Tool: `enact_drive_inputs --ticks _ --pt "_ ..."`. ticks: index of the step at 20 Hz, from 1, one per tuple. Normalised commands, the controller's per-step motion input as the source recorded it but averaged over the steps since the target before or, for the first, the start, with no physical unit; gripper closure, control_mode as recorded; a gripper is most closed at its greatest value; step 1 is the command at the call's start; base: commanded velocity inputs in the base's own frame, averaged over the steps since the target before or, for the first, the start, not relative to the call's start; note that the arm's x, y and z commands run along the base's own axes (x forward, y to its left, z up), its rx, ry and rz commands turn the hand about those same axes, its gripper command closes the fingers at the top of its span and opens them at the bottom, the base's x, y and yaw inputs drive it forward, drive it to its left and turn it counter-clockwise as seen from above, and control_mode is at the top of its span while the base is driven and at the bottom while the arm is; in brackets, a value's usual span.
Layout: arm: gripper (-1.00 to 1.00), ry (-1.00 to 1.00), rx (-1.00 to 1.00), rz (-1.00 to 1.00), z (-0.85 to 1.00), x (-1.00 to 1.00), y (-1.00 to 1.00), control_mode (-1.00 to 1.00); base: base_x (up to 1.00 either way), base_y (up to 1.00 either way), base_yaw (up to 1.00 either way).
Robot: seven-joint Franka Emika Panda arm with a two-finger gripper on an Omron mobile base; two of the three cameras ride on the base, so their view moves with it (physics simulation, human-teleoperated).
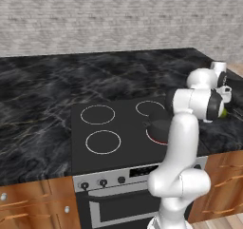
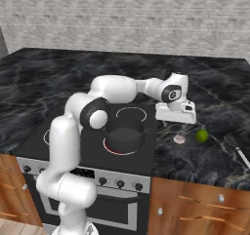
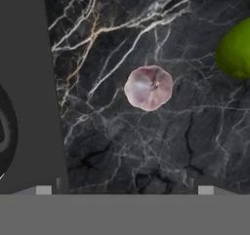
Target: Put the garlic and lime in the pot. Retrieve the spatula and lightly stir the vegetables in the pot.
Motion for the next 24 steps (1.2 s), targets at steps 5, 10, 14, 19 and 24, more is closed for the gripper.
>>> enact_drive_inputs --ticks 5,10,14,19,24 --pt "-1.00 0.06 0.04 0.07 -0.25 0.34 -0.11 -1.00 0.00 0.00 0.00" --pt "-1.00 0.04 0.09 0.07 -0.24 0.19 -0.31 -1.00 0.00 0.00 0.00" --pt "-1.00 0.00 0.10 0.09 -0.12 0.05 -0.18 -1.00 0.00 0.00 0.00" --pt "-1.00 0.02 0.03 0.06 -0.04 0.00 0.00 -1.00 0.00 0.00 0.00" --pt "-1.00 -0.01 0.00 0.04 -0.37 0.00 0.00 -1.00 0.00 0.00 0.00"
